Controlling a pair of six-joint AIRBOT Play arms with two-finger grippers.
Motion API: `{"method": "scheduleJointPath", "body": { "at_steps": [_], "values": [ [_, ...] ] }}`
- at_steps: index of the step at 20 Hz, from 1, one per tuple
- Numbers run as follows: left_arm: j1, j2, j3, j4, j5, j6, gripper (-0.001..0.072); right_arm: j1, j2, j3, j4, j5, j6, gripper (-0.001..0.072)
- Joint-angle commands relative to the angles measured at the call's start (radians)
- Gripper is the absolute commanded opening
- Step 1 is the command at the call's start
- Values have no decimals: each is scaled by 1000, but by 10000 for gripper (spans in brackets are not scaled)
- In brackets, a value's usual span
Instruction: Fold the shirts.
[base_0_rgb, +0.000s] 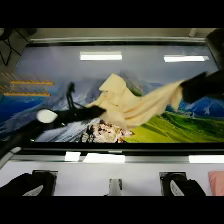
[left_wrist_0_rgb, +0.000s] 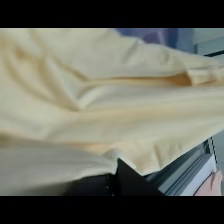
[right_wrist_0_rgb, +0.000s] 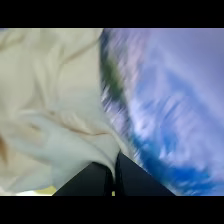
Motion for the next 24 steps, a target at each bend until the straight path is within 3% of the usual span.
{"method": "scheduleJointPath", "body": {
  "at_steps": [1,4,6,8,11,12,18,24],
  "values": [
    [122,216,309,134,-3,89,30,1,91,261,-94,-396,-4,26],
    [256,377,581,139,34,72,30,1,168,452,-203,-711,-3,26],
    [319,449,652,139,30,72,30,1,199,515,-209,-707,-3,26],
    [358,500,634,209,-32,-7,30,1,226,518,-212,-615,-3,26],
    [400,511,583,506,-245,-312,31,1,229,518,-220,-448,-3,26],
    [400,509,561,529,-285,-346,31,1,227,518,-236,-421,-3,26],
    [399,484,453,591,-313,-344,31,1,136,518,-317,-280,-3,26],
    [400,249,273,695,-308,-349,32,1,-279,517,-313,24,12,26]
  ]
}}
